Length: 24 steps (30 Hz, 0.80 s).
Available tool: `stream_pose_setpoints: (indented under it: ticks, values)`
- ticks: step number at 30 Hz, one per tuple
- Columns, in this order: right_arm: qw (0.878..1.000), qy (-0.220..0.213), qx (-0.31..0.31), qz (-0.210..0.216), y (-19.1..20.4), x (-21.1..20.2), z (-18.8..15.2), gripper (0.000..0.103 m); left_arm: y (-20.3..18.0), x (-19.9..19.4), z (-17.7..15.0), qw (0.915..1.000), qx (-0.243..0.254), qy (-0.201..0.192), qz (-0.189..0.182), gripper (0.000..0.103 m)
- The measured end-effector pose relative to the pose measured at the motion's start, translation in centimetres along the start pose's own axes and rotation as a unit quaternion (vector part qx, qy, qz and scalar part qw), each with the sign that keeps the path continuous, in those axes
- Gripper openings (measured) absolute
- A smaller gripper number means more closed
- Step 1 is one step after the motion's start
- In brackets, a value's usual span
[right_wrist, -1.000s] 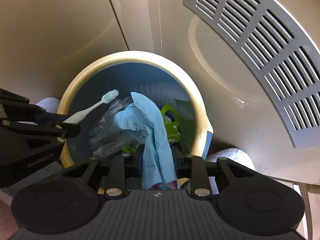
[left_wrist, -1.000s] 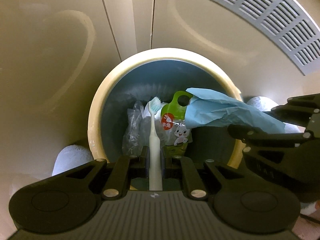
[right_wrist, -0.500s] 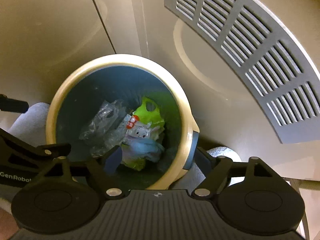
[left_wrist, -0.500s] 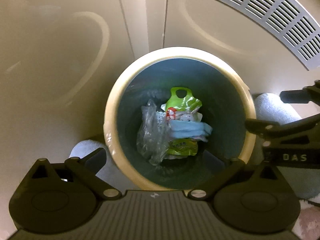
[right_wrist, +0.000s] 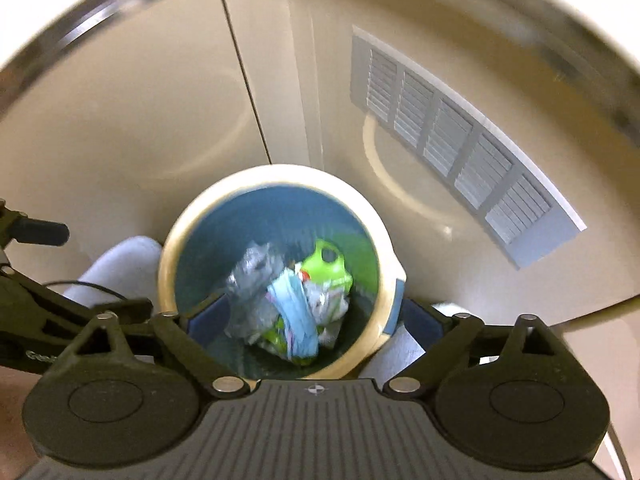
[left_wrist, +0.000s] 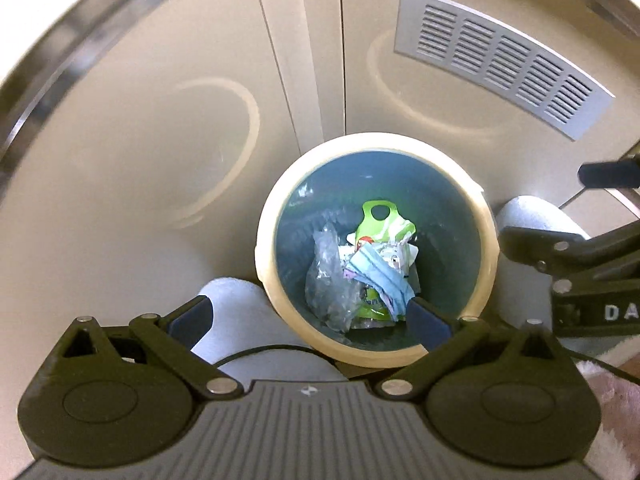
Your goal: Collect trash
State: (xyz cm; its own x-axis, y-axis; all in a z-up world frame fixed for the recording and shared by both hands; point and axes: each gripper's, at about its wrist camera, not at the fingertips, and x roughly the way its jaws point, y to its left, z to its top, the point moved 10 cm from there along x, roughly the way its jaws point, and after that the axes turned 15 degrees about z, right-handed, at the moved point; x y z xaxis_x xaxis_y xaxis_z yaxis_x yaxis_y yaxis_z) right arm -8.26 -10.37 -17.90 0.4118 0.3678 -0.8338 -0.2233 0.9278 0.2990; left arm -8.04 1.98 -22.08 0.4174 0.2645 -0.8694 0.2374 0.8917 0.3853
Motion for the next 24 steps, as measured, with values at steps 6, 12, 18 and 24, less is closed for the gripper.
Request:
stream_pose_setpoints:
  ticks: [6, 12, 18, 24]
  values:
    - [1.000, -0.012, 0.007, -0.002, -0.1, -1.3, -0.3, 0.103, 0.4, -1.9, 0.2, 0.9998, -0.011, -0.018, 0.002, 0.103]
    - [1.000, -0.008, 0.007, -0.004, -0.1, -1.9, -0.3, 0.103, 1.0, -3.3, 0.2, 0.9992, -0.010, -0.037, 0.014, 0.103]
    - [1.000, -0.016, -0.021, -0.009, 0.7, -3.3, -0.2, 0.103, 2.1, -5.0, -0.1, 0.9985, -0.032, -0.045, 0.008, 0.103]
    - [0.998, -0.031, -0.049, -0.006, 1.7, -5.1, 0.2, 0.103, 3.3, -7.0, 0.1, 0.9966, -0.039, -0.069, 0.020, 0.103]
